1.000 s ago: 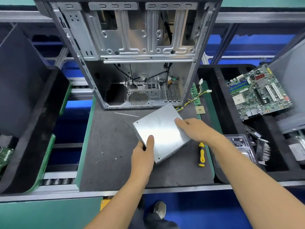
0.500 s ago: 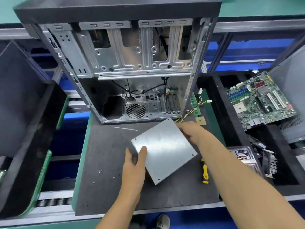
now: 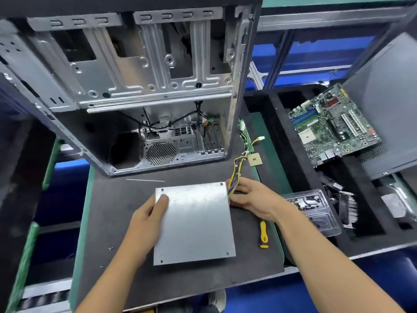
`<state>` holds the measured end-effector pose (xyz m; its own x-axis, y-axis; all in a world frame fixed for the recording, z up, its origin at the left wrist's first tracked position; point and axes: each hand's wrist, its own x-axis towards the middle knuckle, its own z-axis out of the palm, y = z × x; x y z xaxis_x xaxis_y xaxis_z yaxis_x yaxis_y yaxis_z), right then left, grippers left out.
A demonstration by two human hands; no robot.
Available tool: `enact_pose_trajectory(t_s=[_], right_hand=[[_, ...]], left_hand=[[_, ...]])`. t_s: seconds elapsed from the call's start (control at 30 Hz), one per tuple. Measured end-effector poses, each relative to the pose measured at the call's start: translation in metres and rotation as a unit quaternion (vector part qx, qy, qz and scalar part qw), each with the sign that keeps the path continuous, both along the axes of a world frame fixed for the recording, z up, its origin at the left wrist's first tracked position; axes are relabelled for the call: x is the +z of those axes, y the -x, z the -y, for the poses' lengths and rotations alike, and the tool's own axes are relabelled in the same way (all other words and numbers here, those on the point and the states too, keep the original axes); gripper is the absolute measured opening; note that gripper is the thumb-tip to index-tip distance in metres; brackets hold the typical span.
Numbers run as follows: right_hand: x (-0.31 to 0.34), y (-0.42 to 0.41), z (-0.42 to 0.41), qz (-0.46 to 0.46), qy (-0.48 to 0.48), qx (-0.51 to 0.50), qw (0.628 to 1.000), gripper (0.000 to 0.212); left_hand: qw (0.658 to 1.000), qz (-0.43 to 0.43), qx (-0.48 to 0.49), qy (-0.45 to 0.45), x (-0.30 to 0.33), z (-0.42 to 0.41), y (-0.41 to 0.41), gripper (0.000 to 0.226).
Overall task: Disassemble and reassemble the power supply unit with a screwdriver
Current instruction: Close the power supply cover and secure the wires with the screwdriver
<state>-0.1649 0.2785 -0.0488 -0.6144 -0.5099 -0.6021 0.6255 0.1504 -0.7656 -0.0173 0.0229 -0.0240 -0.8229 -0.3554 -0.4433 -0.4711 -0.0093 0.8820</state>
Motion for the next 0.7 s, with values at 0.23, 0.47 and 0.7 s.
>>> enact_pose_trajectory(t_s=[0.23,0.47,0.7], right_hand=[[-0.011,-0.011,0.004,-0.101,-0.005,-0.037,0.994,0.019],[-0.014,-0.016,0.025,-0.116,-0.039,-0.113,0.986,0.016],[-0.001,-0.009,0.023,-0.126,-0.090,-0.090,0.984,0.013]], left_hand=[[1.000,0.010,-0.016,0.025,-0.011,0.008,-0.006,0.055],[1.000,-0.020,0.009,0.011,-0.011,0.009,-0.006,0.045],[0.999,-0.043,0.000,-0.004,-0.017,0.015,-0.010,0.029]])
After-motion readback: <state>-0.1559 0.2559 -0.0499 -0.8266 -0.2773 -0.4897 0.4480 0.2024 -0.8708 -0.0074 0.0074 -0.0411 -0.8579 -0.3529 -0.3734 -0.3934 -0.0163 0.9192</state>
